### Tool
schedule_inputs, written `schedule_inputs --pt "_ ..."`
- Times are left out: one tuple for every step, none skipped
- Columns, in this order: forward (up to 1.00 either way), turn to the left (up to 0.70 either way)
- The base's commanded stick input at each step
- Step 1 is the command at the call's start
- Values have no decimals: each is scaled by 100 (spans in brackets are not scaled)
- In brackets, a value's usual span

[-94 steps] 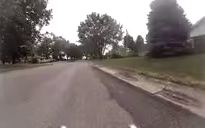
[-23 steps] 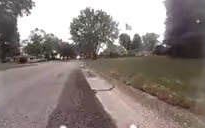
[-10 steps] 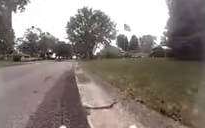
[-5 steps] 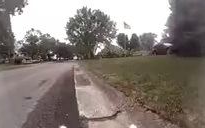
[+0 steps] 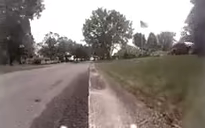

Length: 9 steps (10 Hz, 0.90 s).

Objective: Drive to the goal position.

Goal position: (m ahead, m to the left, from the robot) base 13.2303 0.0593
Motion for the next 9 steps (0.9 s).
schedule_inputs --pt "50 0" --pt "50 0" --pt "50 0" --pt "50 0" --pt "50 0" --pt "50 0" --pt "50 0" --pt "50 0" --pt "50 0"
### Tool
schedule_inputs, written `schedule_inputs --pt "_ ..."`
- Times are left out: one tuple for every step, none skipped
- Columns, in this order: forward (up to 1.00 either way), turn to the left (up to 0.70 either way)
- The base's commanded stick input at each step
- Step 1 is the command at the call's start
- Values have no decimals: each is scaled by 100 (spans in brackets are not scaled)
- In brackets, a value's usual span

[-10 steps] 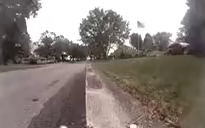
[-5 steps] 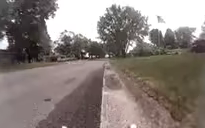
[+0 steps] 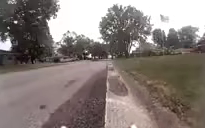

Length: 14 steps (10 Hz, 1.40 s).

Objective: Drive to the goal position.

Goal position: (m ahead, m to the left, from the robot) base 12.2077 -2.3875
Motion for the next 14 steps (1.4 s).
schedule_inputs --pt "50 0" --pt "50 0" --pt "50 0" --pt "50 0" --pt "50 0" --pt "50 0" --pt "50 0" --pt "50 0" --pt "50 0" --pt "50 0" --pt "50 0" --pt "50 0" --pt "50 0" --pt "50 0"
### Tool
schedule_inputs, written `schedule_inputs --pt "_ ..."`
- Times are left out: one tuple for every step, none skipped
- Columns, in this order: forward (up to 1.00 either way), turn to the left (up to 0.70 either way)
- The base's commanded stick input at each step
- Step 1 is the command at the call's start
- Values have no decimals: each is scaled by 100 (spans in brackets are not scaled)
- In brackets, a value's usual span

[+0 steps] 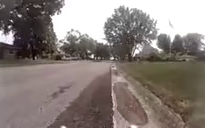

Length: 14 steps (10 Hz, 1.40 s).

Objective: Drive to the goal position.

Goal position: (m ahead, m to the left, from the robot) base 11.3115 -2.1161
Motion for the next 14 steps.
schedule_inputs --pt "50 0" --pt "50 0" --pt "50 -50" --pt "50 -49" --pt "50 -11" --pt "50 0" --pt "50 0" --pt "50 0" --pt "50 0" --pt "50 0" --pt "50 0" --pt "50 0" --pt "50 0" --pt "50 0"
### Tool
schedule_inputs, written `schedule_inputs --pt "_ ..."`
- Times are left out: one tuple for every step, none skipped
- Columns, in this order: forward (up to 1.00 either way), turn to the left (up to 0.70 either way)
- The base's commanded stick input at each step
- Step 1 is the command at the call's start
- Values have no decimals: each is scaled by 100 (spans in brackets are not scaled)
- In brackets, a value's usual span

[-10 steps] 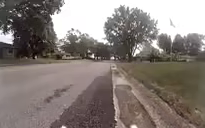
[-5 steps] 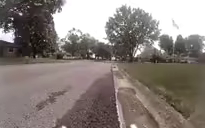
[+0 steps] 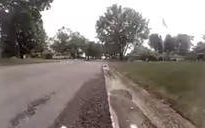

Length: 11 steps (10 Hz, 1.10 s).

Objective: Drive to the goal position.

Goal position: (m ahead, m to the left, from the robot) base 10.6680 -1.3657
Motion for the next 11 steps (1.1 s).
schedule_inputs --pt "50 0" --pt "50 0" --pt "50 0" --pt "50 0" --pt "50 0" --pt "50 0" --pt "50 0" --pt "50 0" --pt "50 0" --pt "50 0" --pt "50 0"
